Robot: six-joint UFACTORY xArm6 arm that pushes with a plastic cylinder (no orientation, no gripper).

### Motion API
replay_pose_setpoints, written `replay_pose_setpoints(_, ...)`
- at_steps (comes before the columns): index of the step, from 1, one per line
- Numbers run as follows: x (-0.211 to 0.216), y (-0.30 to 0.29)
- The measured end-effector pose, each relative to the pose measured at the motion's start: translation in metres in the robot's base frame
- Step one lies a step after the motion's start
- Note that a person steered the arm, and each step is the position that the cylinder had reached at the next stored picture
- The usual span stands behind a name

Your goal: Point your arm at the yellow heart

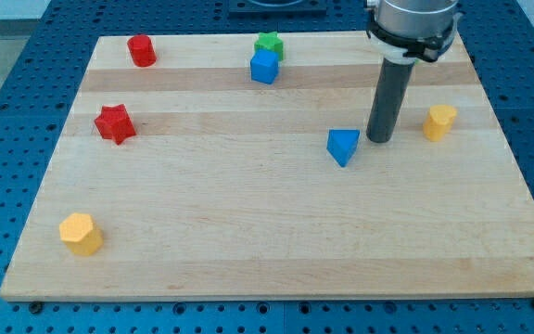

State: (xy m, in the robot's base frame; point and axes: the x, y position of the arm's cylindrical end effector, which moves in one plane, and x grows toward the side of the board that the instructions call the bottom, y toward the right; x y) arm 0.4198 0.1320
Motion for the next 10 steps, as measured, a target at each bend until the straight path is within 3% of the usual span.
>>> replay_pose_setpoints(10,0.026,-0.128)
